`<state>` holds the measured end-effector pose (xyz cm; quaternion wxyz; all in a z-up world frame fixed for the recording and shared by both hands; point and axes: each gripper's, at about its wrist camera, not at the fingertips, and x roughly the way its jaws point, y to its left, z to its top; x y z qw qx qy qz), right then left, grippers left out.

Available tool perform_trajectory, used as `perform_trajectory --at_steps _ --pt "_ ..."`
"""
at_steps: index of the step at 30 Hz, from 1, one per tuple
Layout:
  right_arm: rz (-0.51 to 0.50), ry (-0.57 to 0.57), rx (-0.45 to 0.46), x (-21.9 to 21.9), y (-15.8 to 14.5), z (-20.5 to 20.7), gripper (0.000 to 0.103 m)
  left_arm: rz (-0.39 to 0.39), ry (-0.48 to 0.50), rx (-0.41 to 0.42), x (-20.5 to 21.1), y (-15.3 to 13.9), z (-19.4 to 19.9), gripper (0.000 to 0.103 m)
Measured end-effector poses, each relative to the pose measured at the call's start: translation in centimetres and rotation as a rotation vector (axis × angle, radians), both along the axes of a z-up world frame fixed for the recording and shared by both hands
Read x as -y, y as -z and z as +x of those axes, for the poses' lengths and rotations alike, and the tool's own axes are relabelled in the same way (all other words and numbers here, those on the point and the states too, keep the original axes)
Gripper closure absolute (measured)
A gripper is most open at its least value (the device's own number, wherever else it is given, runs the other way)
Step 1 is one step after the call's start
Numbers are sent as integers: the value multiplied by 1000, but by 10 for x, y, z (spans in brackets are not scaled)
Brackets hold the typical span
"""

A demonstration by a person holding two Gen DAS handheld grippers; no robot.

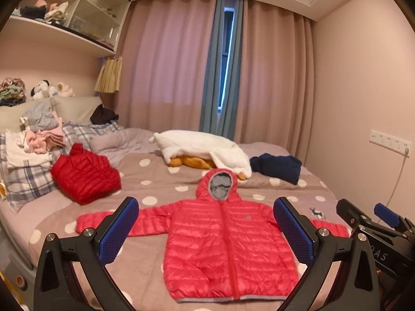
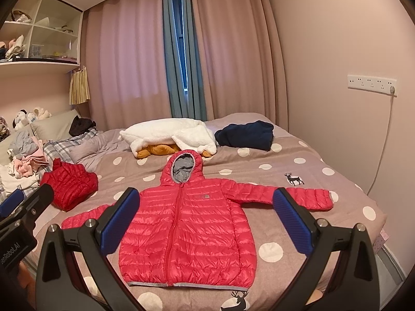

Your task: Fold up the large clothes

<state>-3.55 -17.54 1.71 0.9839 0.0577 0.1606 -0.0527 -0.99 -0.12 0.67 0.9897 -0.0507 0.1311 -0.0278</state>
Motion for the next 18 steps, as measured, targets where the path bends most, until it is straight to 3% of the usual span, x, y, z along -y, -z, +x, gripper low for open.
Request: perform_trajectory --at_steps 18 --pt "7 29 -6 8 -1 -3 0 -13 14 -8 -2 1 2 0"
